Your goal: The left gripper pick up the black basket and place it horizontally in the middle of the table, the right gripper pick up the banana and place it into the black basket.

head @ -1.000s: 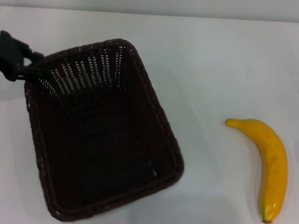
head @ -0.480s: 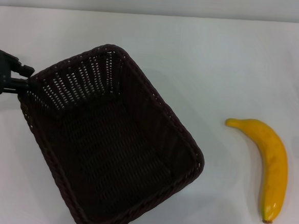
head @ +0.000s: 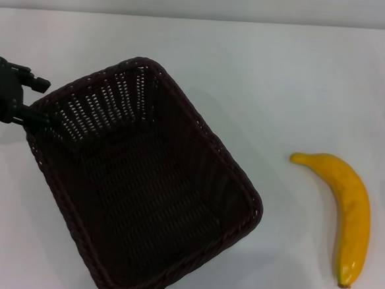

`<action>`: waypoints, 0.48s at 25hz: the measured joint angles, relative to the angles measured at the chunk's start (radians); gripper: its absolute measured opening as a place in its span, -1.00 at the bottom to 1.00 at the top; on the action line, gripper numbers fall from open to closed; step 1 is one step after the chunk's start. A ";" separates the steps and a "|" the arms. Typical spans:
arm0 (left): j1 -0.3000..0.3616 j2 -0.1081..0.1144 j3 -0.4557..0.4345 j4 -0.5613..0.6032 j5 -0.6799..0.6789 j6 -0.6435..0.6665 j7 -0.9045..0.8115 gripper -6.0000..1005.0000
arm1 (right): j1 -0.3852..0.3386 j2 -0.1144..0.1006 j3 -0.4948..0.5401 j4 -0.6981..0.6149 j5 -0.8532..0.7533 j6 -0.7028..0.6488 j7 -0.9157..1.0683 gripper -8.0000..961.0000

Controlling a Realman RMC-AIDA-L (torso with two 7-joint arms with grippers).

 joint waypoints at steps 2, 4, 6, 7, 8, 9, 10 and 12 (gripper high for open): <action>0.002 -0.004 0.000 -0.002 0.000 -0.009 0.009 0.35 | -0.001 0.000 0.000 -0.002 -0.002 0.002 0.001 0.61; 0.004 -0.008 0.000 -0.012 0.001 -0.022 0.015 0.44 | -0.002 0.000 0.000 -0.002 -0.004 0.003 0.001 0.61; 0.005 -0.011 -0.001 -0.033 0.001 -0.041 0.021 0.53 | -0.003 0.000 0.000 -0.003 -0.005 0.003 0.001 0.61; 0.005 -0.013 -0.002 -0.043 0.001 -0.052 0.024 0.57 | -0.003 0.000 0.000 -0.003 -0.005 0.003 0.001 0.61; 0.005 -0.014 -0.004 -0.054 0.001 -0.062 0.027 0.60 | -0.003 0.000 0.000 -0.003 -0.005 0.003 0.001 0.61; 0.005 -0.017 -0.008 -0.064 0.000 -0.072 0.031 0.63 | -0.003 0.000 0.000 -0.003 -0.006 0.003 0.001 0.61; 0.005 -0.018 -0.013 -0.070 0.000 -0.077 0.034 0.66 | -0.003 0.000 0.000 -0.003 -0.006 0.003 0.001 0.60; 0.006 -0.022 -0.030 -0.086 -0.001 -0.085 0.047 0.72 | -0.001 -0.001 0.000 -0.001 -0.007 0.003 0.001 0.60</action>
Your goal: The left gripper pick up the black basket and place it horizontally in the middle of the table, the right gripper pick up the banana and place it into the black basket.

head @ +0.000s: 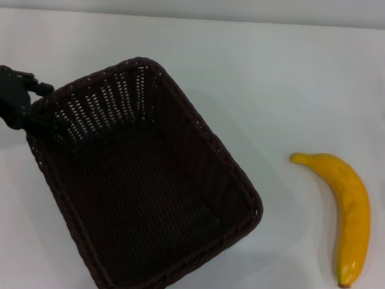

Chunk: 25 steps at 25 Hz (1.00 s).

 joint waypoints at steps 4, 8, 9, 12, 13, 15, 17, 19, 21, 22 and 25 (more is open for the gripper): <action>0.000 -0.007 -0.009 -0.007 -0.001 -0.003 0.008 0.75 | 0.004 -0.002 0.000 0.002 -0.001 -0.003 0.000 0.60; 0.000 -0.014 -0.010 -0.008 -0.005 -0.015 0.010 0.74 | 0.005 -0.003 0.000 0.003 -0.001 -0.003 0.000 0.60; 0.000 -0.017 -0.010 -0.008 -0.005 -0.019 0.011 0.74 | 0.004 -0.004 0.000 0.003 -0.001 -0.004 0.000 0.60; 0.000 -0.021 -0.010 -0.009 -0.005 -0.028 0.012 0.55 | 0.001 -0.004 0.000 0.004 -0.001 -0.004 0.001 0.60; -0.002 -0.021 -0.010 -0.013 -0.004 -0.029 0.011 0.48 | 0.000 -0.004 0.000 0.005 -0.001 -0.004 0.001 0.60; -0.006 -0.022 -0.010 -0.022 -0.001 -0.032 0.004 0.35 | -0.001 -0.004 0.000 0.005 -0.001 -0.003 0.002 0.60; -0.006 -0.024 -0.011 -0.026 0.001 -0.037 -0.001 0.26 | -0.002 -0.004 0.000 0.005 -0.001 -0.001 0.002 0.60; -0.003 -0.027 -0.011 -0.024 -0.002 -0.041 -0.013 0.16 | -0.002 -0.004 -0.001 0.005 -0.001 0.000 0.003 0.59; 0.002 -0.033 -0.016 -0.008 -0.011 -0.046 -0.036 0.07 | -0.002 -0.004 -0.001 0.006 -0.001 0.002 0.003 0.59; 0.005 -0.037 -0.021 0.001 -0.013 -0.047 -0.048 0.02 | -0.002 -0.005 -0.002 0.008 -0.001 0.007 0.003 0.59; 0.022 -0.065 -0.067 0.064 -0.017 -0.044 -0.102 -0.12 | 0.000 -0.008 -0.002 0.019 -0.001 0.027 0.003 0.59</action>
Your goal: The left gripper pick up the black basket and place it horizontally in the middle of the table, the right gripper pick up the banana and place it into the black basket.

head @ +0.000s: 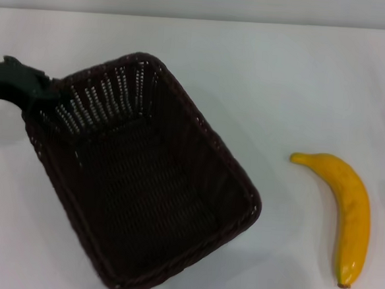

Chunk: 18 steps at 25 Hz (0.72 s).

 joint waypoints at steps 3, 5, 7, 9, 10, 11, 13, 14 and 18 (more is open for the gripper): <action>0.013 -0.028 0.000 0.055 -0.001 0.021 -0.046 -0.34 | 0.000 -0.002 -0.005 0.039 0.000 0.012 0.000 0.59; 0.016 -0.049 0.005 0.083 -0.002 0.044 -0.080 -0.49 | -0.001 -0.004 -0.009 0.066 0.000 0.012 0.000 0.59; 0.015 -0.065 0.001 0.102 -0.003 0.051 -0.135 -0.57 | 0.000 -0.007 -0.011 0.088 0.000 0.011 0.000 0.59; 0.014 -0.078 -0.004 0.129 -0.014 0.051 -0.225 -0.58 | -0.001 -0.009 -0.011 0.124 0.000 0.007 0.000 0.59; 0.014 -0.083 -0.005 0.146 -0.025 0.051 -0.269 -0.58 | -0.002 -0.011 -0.011 0.143 0.000 0.003 -0.001 0.59; 0.015 -0.087 -0.006 0.167 -0.040 0.048 -0.323 -0.58 | -0.003 -0.012 -0.011 0.157 0.000 -0.004 -0.003 0.59; 0.018 -0.098 -0.005 0.212 -0.057 0.037 -0.423 -0.59 | -0.006 -0.020 -0.013 0.186 -0.004 -0.021 -0.008 0.58; 0.019 -0.105 -0.003 0.239 -0.058 0.029 -0.478 -0.59 | -0.007 -0.024 -0.013 0.199 -0.009 -0.029 -0.010 0.58; 0.030 -0.136 0.031 0.360 -0.008 -0.007 -0.718 -0.59 | -0.010 -0.042 -0.014 0.244 -0.040 -0.080 -0.025 0.58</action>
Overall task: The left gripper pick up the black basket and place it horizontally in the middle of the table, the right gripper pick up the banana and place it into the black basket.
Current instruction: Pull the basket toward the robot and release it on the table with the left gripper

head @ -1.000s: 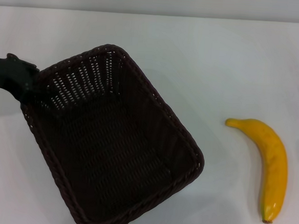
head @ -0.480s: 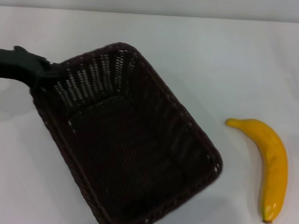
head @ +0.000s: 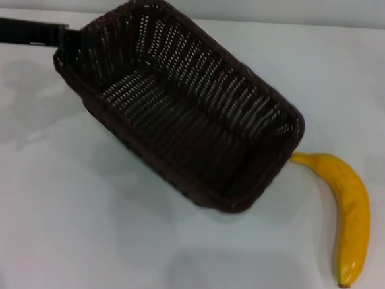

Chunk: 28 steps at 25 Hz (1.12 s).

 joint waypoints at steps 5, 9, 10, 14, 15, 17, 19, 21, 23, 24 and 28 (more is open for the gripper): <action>0.004 -0.001 0.140 0.051 0.040 -0.036 -0.288 -0.59 | 0.001 -0.027 0.000 0.025 -0.003 -0.045 -0.049 0.58; -0.002 -0.001 0.245 0.072 0.094 -0.043 -0.491 -0.59 | 0.008 -0.054 -0.001 0.050 -0.018 -0.100 -0.053 0.58; -0.004 -0.001 0.261 0.072 0.096 -0.045 -0.525 -0.59 | 0.009 -0.057 -0.001 0.055 -0.025 -0.106 -0.053 0.58; -0.008 -0.008 0.280 0.072 0.099 -0.048 -0.591 -0.59 | 0.011 -0.067 -0.002 0.082 -0.057 -0.110 -0.059 0.58; -0.008 -0.011 0.277 0.066 0.099 -0.048 -0.593 -0.59 | 0.011 -0.068 -0.002 0.086 -0.061 -0.110 -0.060 0.57; -0.008 -0.011 0.276 0.054 0.099 -0.045 -0.594 -0.59 | 0.011 -0.068 -0.002 0.095 -0.063 -0.109 -0.064 0.57; -0.007 -0.008 0.276 0.042 0.100 -0.042 -0.594 -0.59 | 0.011 -0.068 -0.006 0.102 -0.064 -0.108 -0.066 0.57; -0.001 -0.006 0.276 0.039 0.108 -0.041 -0.593 -0.59 | 0.009 -0.068 -0.011 0.104 -0.064 -0.107 -0.066 0.57; 0.015 -0.004 0.272 0.044 0.118 -0.041 -0.592 -0.59 | 0.007 -0.065 -0.014 0.107 -0.064 -0.105 -0.066 0.57; 0.026 -0.003 0.267 0.050 0.121 -0.041 -0.592 -0.59 | 0.005 -0.063 -0.014 0.109 -0.064 -0.105 -0.066 0.57; 0.073 -0.002 0.234 0.072 0.123 -0.041 -0.592 -0.60 | 0.001 -0.051 -0.014 0.111 -0.064 -0.108 -0.067 0.57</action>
